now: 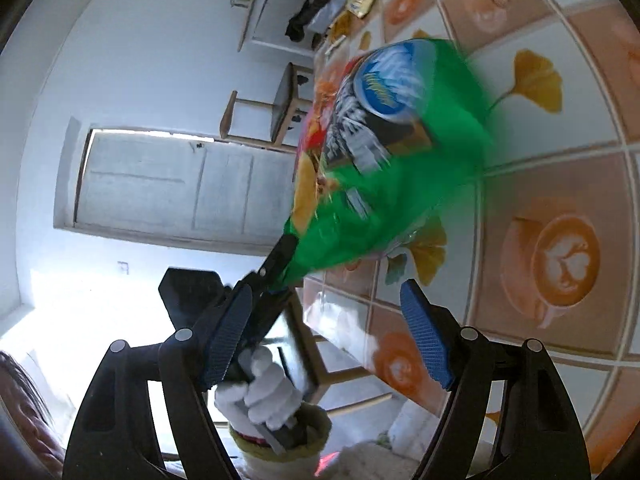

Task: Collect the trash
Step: 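Move both tools back to the table toward the green chip bags, then grasp the green copico chip bag with the right tool while the left grasps the orange snack bag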

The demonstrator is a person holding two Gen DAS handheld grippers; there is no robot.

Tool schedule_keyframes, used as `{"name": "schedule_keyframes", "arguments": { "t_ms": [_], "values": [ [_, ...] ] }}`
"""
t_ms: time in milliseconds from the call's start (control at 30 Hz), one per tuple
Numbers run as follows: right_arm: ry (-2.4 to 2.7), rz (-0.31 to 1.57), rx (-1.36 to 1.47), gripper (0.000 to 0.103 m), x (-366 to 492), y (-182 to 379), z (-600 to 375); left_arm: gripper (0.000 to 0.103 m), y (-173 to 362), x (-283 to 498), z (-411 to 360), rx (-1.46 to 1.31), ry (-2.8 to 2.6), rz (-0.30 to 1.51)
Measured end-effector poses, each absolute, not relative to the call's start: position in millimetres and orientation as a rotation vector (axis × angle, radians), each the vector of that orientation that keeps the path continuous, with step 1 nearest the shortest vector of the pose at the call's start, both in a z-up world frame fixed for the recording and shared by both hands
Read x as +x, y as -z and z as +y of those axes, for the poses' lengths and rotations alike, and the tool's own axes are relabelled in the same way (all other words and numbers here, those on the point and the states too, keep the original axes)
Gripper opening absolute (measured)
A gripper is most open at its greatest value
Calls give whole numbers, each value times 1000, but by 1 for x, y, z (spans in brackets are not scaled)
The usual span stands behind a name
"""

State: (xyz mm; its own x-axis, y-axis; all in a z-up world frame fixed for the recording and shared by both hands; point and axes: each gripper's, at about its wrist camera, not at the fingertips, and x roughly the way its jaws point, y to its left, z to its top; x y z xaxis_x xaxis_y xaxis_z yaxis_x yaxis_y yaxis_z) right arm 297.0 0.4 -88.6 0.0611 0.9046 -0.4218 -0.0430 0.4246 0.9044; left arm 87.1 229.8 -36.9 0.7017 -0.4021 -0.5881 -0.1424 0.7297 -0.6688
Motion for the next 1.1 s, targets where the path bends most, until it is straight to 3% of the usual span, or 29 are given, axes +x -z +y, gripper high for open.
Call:
{"name": "schedule_keyframes", "arguments": {
  "t_ms": [300,400,467,500,633,767,933,1000,1067,1100],
  "values": [
    [-818,1291,916,56,295,95,-7,16,39,77,185,-795,275,834],
    [-771,1266,921,45,293,94,-13,16,45,76,166,-792,309,866],
    [-714,1237,892,24,291,90,-22,16,47,76,156,-776,327,885],
    [-697,1230,889,19,290,90,-26,16,47,76,151,-763,334,898],
    [-623,1202,867,10,288,89,-46,32,43,75,155,-744,304,871],
    [-573,1179,869,10,286,93,-62,46,36,76,184,-749,196,796],
    [-591,1191,923,12,283,102,-70,55,45,85,221,-804,21,783],
    [-619,1204,937,26,279,105,-72,55,52,94,228,-820,-4,801],
    [-642,1221,961,47,277,108,-69,55,60,106,232,-836,-22,820],
    [-658,1238,977,49,277,110,-65,55,63,111,233,-844,-27,826]
  ]
}}
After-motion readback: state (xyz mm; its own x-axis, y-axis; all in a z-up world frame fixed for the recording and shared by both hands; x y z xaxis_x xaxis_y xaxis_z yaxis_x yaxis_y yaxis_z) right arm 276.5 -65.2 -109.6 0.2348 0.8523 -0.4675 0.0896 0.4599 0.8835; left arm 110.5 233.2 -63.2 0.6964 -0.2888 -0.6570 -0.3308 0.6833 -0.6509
